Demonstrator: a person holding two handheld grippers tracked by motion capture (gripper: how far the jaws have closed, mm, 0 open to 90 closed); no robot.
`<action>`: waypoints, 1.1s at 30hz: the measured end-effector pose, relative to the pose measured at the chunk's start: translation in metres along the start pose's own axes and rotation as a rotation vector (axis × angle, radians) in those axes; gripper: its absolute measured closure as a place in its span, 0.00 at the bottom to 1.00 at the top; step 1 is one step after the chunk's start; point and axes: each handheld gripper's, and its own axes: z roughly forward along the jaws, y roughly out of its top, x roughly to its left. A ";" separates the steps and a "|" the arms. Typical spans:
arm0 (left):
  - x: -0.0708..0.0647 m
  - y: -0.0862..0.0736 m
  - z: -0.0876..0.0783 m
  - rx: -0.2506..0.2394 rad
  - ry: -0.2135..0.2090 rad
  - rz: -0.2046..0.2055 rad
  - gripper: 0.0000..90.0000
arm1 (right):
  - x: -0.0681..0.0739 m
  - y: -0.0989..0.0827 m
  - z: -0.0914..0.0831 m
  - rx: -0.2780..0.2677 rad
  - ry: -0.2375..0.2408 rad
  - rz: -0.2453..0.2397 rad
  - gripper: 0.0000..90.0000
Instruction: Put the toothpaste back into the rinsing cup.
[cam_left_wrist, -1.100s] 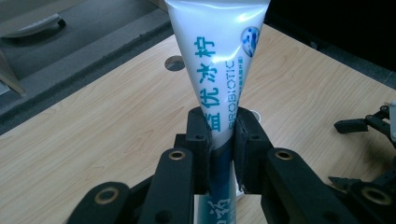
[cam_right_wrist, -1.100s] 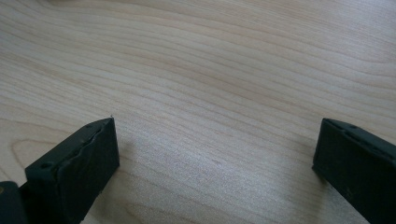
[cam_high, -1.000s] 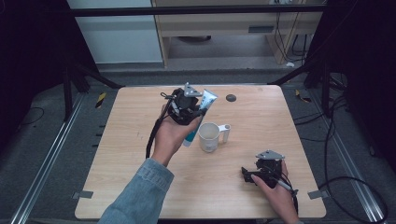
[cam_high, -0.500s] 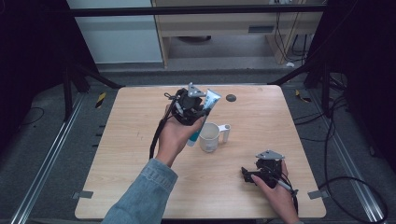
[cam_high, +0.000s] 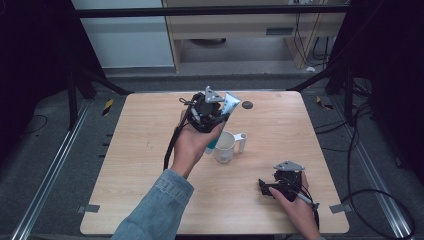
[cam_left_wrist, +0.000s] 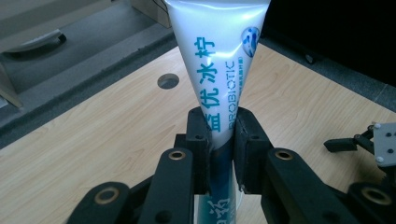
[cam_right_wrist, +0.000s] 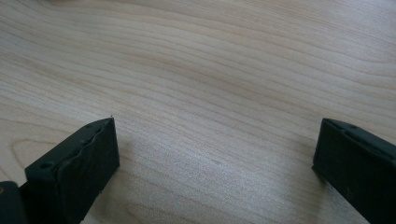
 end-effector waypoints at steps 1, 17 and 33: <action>0.000 0.001 0.000 0.003 -0.002 0.005 0.86 | 0.000 0.000 0.000 0.000 0.000 0.000 0.00; 0.000 0.007 0.009 -0.034 -0.002 0.003 0.86 | 0.000 0.000 0.000 0.000 -0.001 0.000 0.01; 0.002 0.009 0.021 -0.075 -0.007 -0.017 0.86 | 0.000 0.000 0.000 0.000 0.000 0.000 0.00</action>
